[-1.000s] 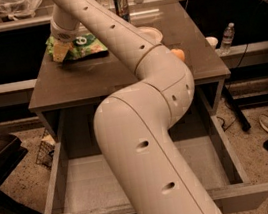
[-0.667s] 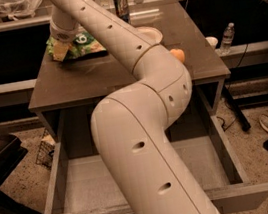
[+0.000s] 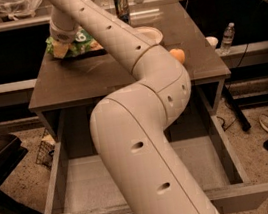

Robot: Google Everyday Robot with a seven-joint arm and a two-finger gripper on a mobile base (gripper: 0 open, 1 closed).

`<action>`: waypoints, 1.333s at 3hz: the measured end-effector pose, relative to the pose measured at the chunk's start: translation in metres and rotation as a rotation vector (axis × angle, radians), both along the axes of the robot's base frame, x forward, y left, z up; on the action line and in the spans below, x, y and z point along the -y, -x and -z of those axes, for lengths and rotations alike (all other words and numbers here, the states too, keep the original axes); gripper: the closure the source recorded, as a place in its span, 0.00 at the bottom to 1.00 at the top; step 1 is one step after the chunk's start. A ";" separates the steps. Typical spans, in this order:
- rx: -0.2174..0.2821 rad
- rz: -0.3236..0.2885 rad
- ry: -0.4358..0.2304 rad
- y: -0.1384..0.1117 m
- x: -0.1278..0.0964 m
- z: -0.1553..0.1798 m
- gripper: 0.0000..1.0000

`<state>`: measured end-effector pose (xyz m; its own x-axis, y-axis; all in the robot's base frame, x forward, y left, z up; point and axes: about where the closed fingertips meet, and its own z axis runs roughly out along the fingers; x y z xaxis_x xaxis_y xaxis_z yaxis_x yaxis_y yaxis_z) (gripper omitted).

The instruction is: Place green rice chip bag into top drawer

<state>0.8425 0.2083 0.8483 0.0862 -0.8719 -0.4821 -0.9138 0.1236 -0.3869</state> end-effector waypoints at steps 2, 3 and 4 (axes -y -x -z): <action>0.060 0.029 0.029 0.012 0.047 -0.068 1.00; 0.073 0.113 0.030 0.042 0.099 -0.117 1.00; 0.086 0.160 0.031 0.084 0.127 -0.151 1.00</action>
Offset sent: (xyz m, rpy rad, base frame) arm -0.0434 -0.0961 0.1334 -0.0432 -0.1167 -0.0794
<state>0.7586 0.0814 0.9991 -0.0149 -0.8920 -0.4518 -0.8468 0.2516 -0.4687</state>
